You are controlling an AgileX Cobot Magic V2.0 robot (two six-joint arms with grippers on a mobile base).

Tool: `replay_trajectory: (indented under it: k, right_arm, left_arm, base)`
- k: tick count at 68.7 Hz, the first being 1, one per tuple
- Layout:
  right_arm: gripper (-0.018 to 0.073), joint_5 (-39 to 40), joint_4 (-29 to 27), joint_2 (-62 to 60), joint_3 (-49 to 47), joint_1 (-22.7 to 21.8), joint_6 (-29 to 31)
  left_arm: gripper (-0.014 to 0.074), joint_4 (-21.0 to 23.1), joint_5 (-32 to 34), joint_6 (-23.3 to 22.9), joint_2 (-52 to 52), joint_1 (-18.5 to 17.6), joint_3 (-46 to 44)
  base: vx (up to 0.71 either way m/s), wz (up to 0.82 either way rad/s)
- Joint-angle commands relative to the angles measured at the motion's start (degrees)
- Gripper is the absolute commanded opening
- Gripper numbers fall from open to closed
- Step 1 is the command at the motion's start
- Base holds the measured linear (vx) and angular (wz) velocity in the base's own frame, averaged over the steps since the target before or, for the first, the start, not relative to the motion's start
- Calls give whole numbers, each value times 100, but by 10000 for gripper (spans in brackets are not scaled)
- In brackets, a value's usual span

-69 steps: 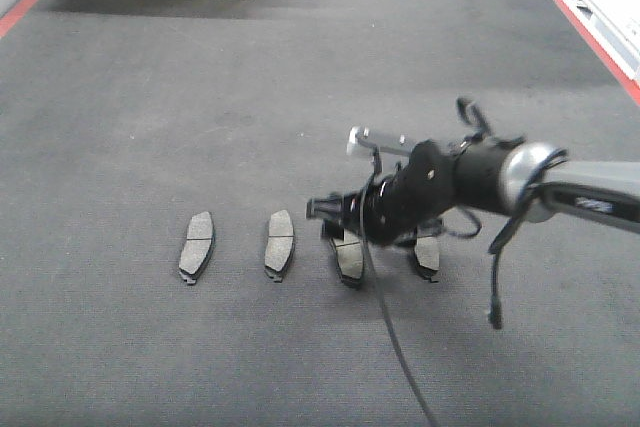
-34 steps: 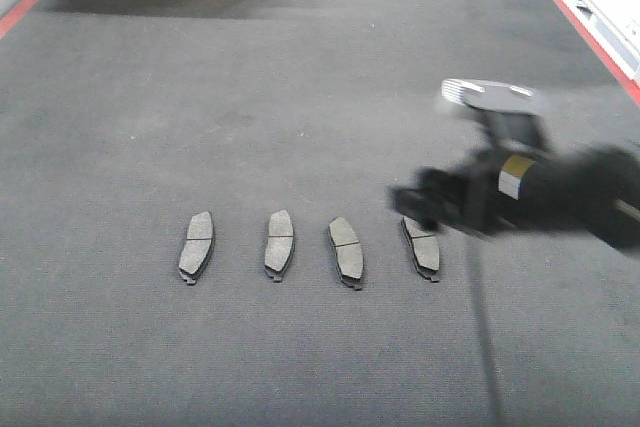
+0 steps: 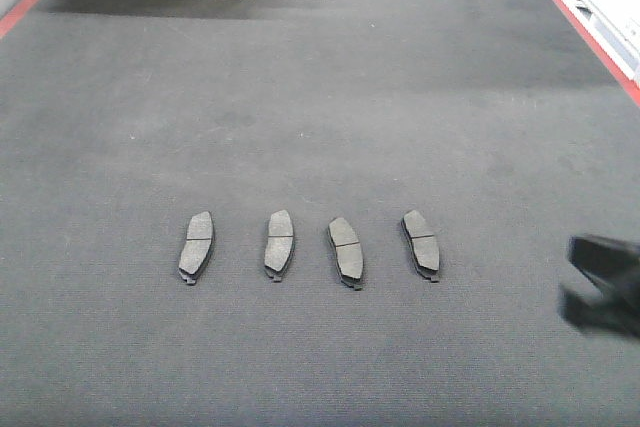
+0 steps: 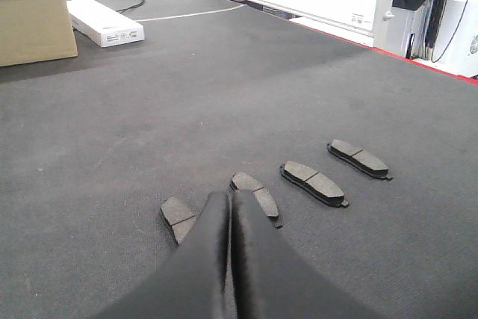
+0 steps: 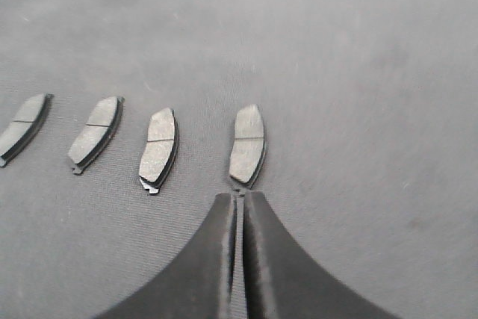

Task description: Move and align brake pads A on conveyor

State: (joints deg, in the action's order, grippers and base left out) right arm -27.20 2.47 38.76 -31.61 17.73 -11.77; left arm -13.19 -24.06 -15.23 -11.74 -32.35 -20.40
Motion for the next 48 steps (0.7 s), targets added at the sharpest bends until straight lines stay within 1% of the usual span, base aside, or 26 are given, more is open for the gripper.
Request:
replay_trajectory:
  k: [1,5,19,48]
  right_arm:
    - [-9,368,93,-577,118,-50,454]
    - [-9,407,93,-943,282,-50,577]
    - [-9,596,93,-1799,529,-50,569]
    - [-9,601,68,-1919,529,-50,569]
  left_arm:
    - [-6,-32,389,-23,-50,-21,-157]
    - [-6,-32,389,-23,-50,-21,-157]
    - [-5,-32,389,-23,-50,-21,-157]
    - [-5,-32,389,-23,-50,-21,-157]
  base:
    - [0,0]
    - [0,0]
    - [0,0]
    - [0,0]
